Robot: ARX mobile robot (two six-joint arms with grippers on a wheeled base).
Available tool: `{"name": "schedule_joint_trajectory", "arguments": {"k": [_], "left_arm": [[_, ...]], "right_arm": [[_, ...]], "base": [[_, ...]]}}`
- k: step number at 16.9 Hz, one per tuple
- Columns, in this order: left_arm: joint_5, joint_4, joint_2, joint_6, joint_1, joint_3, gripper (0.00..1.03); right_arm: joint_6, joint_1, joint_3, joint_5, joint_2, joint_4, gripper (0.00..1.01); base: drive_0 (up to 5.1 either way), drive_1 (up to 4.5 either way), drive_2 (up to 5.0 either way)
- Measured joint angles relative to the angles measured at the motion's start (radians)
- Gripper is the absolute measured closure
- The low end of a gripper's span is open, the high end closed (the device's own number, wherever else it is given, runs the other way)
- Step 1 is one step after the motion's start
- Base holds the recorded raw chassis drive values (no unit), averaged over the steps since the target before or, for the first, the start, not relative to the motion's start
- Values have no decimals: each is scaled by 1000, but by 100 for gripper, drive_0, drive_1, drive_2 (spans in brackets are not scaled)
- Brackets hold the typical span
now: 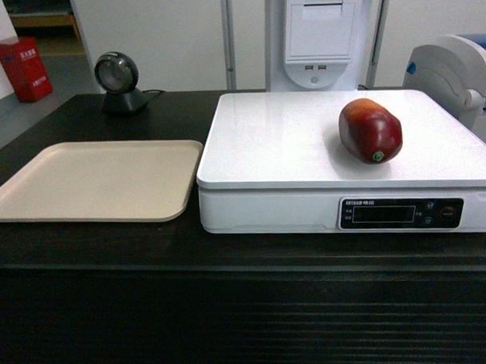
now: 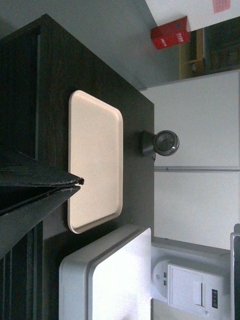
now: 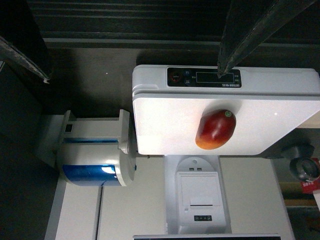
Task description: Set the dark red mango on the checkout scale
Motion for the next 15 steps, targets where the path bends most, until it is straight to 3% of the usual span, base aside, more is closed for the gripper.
{"name": "schedule_joint_trajectory", "arguments": {"k": [5,6,13,15], "left_arm": [[0,-81,-72,0,0,0,101],[2,-218,-164,0,0,0,101],[0,-235,-221,0,0,0,101],[0,-235,-221,0,0,0,85]], "right_arm": [[0,0,0,0,0,0,3],[0,0,0,0,0,0,3],[0,0,0,0,0,0,3],[0,0,0,0,0,0,3]], "base": [[0,0,0],[0,0,0],[0,0,0],[0,0,0]]}}
